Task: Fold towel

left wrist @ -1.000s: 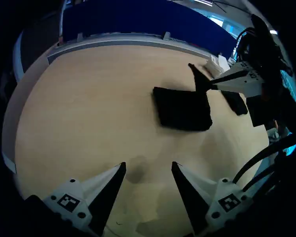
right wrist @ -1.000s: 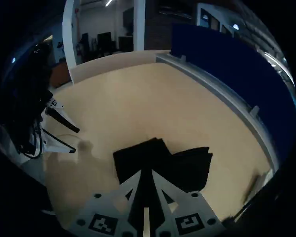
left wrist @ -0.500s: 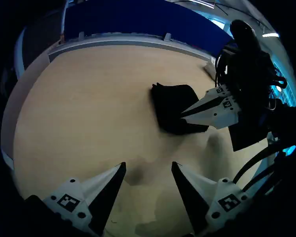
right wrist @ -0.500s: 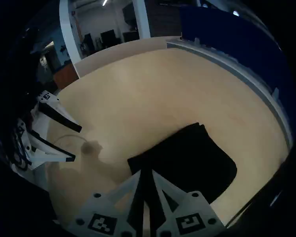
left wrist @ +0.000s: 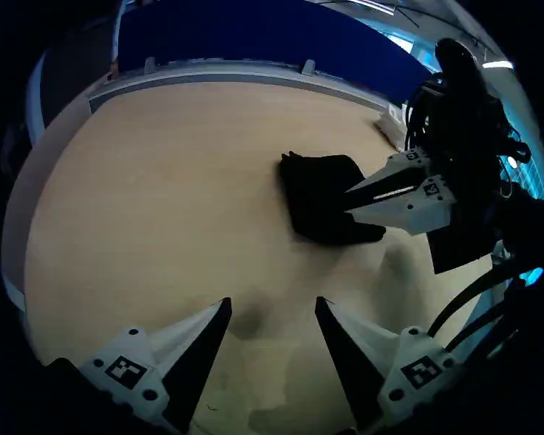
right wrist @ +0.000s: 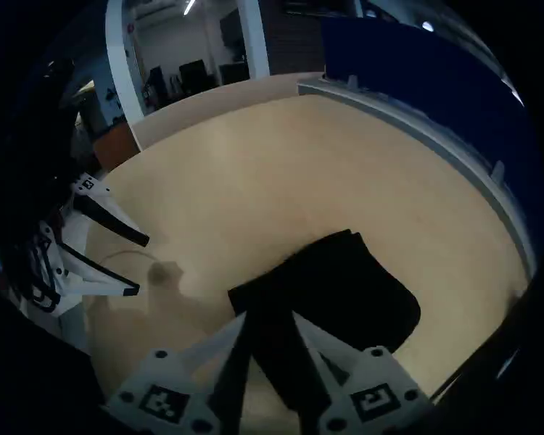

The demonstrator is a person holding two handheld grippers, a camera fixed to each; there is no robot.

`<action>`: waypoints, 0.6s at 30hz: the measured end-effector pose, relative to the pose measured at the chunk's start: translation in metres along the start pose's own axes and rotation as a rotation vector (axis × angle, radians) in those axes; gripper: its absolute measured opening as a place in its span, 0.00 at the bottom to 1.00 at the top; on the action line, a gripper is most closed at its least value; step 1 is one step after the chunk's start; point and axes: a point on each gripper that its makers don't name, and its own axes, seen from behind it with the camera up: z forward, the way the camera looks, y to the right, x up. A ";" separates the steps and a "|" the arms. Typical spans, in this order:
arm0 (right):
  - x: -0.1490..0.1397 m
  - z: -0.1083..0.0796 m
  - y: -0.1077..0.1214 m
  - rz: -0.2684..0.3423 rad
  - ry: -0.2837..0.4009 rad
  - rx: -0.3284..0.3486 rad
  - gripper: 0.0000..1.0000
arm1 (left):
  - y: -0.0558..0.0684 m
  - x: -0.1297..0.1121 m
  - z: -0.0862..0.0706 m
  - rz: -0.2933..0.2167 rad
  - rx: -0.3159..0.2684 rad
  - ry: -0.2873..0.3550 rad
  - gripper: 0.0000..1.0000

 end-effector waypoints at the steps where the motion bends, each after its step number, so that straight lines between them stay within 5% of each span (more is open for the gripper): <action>1: 0.000 -0.001 0.000 0.002 0.000 -0.002 0.34 | 0.000 0.000 0.000 0.000 0.001 0.000 0.85; 12: 0.003 -0.011 0.009 0.031 0.029 -0.043 0.81 | -0.005 0.000 -0.004 -0.001 0.013 0.002 0.85; 18: -0.009 -0.026 0.023 0.074 0.041 -0.117 0.87 | -0.011 -0.001 -0.009 -0.004 0.031 0.007 0.85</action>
